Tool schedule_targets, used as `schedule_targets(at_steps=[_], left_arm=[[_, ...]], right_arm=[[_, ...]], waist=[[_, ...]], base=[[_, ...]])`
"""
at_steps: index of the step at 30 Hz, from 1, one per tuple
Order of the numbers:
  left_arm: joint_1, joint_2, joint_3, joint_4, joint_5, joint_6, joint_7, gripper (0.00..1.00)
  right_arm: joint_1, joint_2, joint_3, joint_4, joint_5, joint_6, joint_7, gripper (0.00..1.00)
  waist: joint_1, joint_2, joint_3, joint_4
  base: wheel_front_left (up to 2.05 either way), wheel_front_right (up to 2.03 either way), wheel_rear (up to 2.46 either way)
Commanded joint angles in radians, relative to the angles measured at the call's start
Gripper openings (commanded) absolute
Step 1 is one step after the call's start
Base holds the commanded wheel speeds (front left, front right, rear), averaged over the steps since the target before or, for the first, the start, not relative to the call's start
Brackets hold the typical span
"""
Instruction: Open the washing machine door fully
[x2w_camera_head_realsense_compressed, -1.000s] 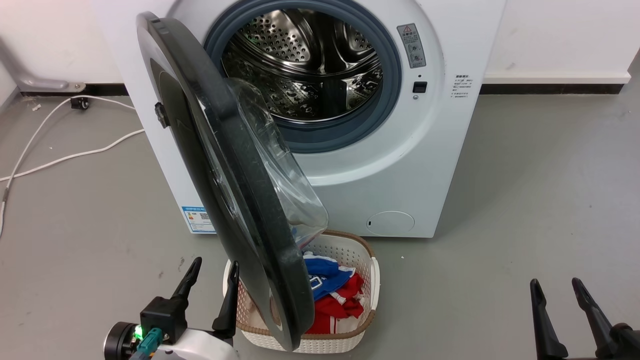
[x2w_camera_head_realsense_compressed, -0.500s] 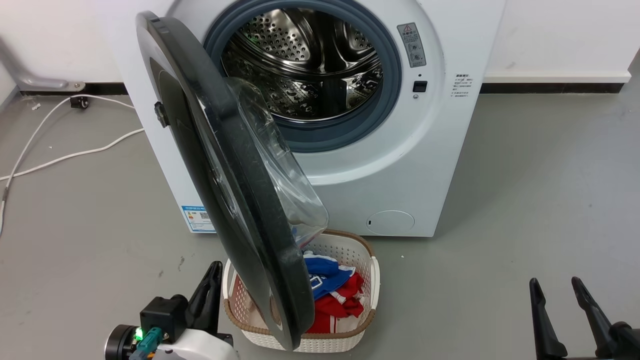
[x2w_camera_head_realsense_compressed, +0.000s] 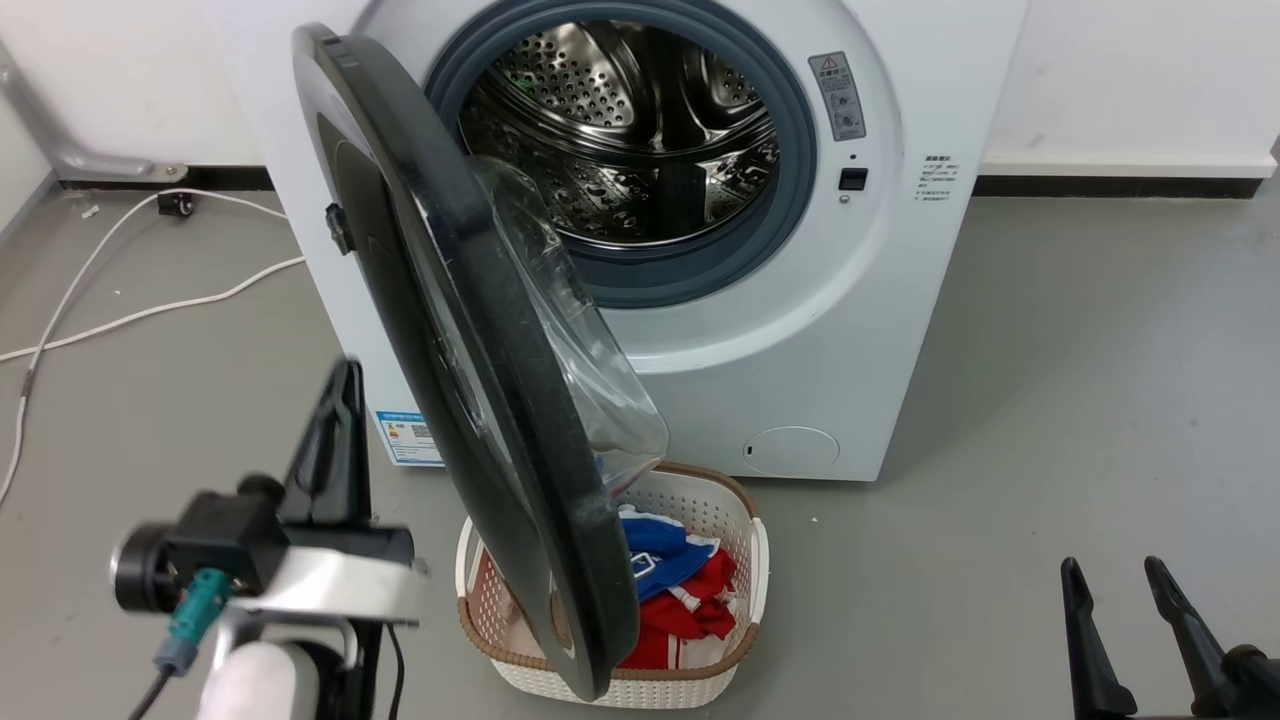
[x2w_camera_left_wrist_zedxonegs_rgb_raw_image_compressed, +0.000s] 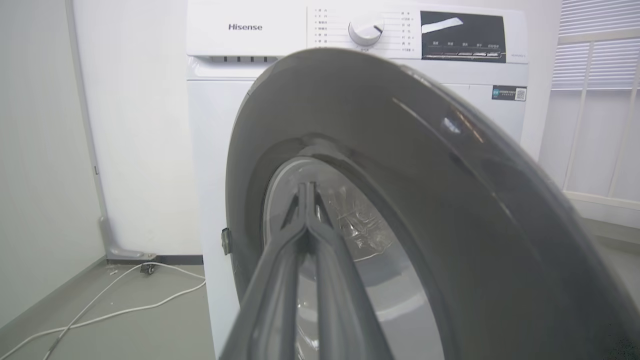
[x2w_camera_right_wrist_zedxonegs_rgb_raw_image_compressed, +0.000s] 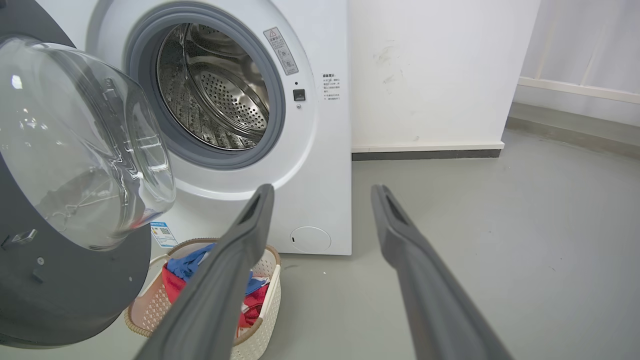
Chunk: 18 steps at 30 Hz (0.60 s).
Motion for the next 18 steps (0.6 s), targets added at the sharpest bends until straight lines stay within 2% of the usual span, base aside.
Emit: schedule_targets(at_steps=[1, 8, 18], left_arm=[[-0.02, 0.006, 0.002, -0.027, 0.006, 0.005, 0.003, 0.0], [-0.121, -0.014, -0.024, -0.229, 0.019, 0.027, 0.042, 0.0], [-0.202, -0.069, -0.195, -0.411, 0.006, -0.003, 0.112, 0.0]], right_arm=[[0.008, 0.003, -0.002, 0.003, 0.002, 0.0, -0.004, 1.0], [-0.002, 0.003, -0.003, 0.018, 0.012, 0.0, -0.008, 1.0], [-0.006, 0.003, -0.004, 0.041, 0.028, 0.0, -0.016, 1.0]], waist=[[0.0, 0.0, 0.0, 0.004], [0.0, 0.0, -0.001, 0.021], [0.0, 0.0, -0.006, 0.041]], base=[[0.0, 0.0, 0.0], [0.0, 0.0, 0.0], [0.0, 0.0, 0.0]])
